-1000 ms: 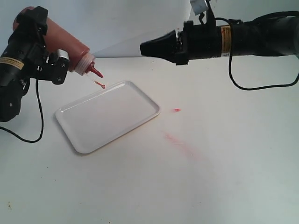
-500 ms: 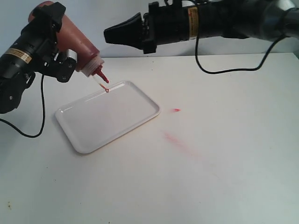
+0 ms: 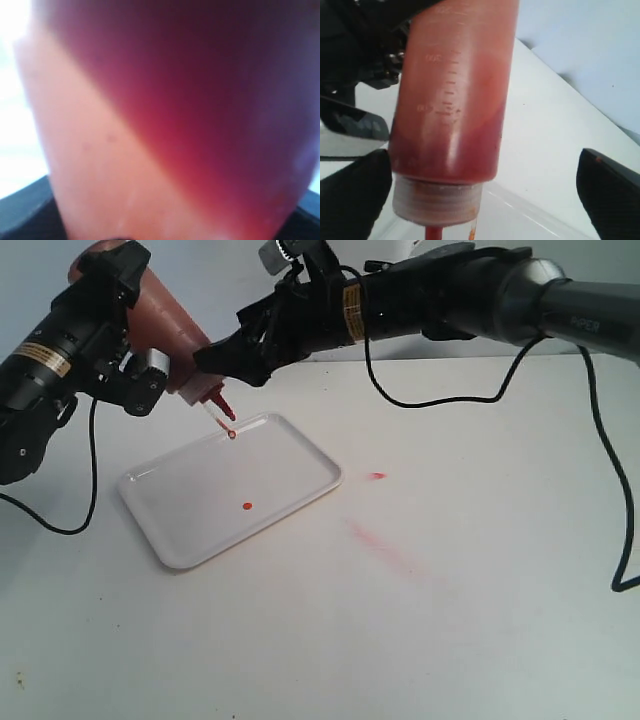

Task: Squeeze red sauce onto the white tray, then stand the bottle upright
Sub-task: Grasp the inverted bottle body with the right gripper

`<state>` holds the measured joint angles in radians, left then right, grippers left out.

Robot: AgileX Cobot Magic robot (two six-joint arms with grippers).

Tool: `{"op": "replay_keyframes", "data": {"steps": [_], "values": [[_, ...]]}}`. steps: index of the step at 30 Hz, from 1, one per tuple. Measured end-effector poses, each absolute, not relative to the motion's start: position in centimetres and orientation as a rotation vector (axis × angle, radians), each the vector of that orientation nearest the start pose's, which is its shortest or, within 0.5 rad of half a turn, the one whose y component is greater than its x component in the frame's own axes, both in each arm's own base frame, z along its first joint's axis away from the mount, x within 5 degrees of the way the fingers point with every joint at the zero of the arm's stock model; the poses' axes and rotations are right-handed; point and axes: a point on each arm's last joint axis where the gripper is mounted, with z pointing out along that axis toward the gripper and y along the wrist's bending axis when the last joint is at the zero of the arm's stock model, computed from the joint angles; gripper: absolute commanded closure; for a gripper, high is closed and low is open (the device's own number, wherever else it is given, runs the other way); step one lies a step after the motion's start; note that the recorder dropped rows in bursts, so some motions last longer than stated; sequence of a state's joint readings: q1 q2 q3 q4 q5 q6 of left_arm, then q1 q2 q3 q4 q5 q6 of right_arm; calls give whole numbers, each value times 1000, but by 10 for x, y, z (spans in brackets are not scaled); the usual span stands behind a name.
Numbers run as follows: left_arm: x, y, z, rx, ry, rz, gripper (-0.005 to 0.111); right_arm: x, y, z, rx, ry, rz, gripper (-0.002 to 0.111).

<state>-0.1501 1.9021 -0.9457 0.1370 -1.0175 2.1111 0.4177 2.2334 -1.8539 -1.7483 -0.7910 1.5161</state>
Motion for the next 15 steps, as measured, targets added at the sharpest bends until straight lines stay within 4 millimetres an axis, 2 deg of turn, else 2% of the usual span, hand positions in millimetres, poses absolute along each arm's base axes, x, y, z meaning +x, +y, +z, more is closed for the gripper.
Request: {"op": "replay_keyframes", "data": {"steps": [8, 15], "values": [[390, -71, 213, 1548, 520, 1549, 107, 426, 302, 240, -1129, 1629, 739, 16], [390, -71, 213, 1550, 509, 1552, 107, 426, 309, 233, -1105, 1649, 710, 16]]}}
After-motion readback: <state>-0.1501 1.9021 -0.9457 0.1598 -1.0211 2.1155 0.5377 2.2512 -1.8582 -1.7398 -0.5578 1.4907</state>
